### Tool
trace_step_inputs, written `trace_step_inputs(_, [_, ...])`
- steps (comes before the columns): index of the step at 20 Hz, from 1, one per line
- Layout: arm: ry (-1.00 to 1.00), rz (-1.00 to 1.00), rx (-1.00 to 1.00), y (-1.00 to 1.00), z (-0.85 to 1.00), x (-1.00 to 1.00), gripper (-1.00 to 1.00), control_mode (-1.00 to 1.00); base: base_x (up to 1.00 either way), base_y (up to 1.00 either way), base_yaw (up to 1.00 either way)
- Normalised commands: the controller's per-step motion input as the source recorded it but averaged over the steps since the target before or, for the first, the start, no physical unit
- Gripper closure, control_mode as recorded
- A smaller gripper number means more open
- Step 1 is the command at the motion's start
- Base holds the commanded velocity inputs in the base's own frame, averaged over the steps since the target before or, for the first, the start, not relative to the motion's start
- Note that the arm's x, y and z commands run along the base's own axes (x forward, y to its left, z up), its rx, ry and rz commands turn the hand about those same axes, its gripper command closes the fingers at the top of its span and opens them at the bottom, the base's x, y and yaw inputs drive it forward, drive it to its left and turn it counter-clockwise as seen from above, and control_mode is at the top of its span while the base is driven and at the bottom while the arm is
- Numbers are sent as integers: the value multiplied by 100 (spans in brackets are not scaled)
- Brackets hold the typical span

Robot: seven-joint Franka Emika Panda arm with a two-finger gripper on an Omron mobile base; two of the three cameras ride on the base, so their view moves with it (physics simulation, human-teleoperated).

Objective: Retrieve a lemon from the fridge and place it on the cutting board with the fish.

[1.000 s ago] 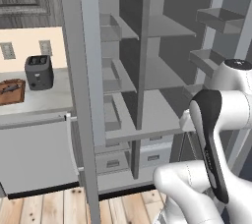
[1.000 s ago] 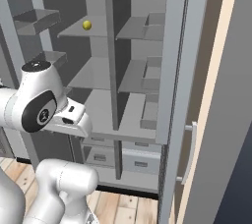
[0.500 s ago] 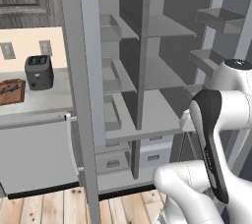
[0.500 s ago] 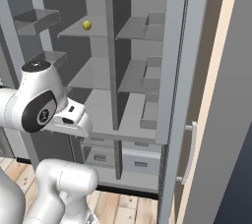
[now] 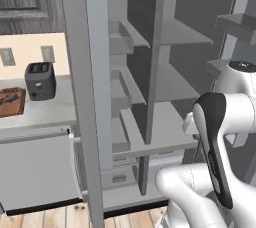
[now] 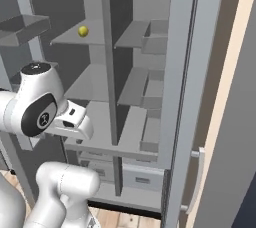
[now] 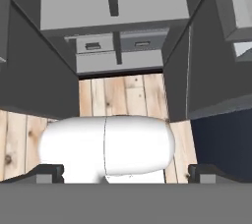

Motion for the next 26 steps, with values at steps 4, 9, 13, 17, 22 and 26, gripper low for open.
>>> trace_step_inputs(4, [0,0,0,0,0,0,-100,100,66,-11,9])
trace_step_inputs(9, [0,0,0,0,0,0,-100,100,28,-14,6])
trace_step_inputs(13, [0,0,0,0,0,0,-100,100,11,-22,1])
trace_step_inputs(17, [0,0,0,0,0,0,-100,100,18,-30,0])
trace_step_inputs(22, [0,0,0,0,0,0,-100,100,19,-26,0])
trace_step_inputs(26, [0,0,0,0,0,0,-100,100,19,-2,0])
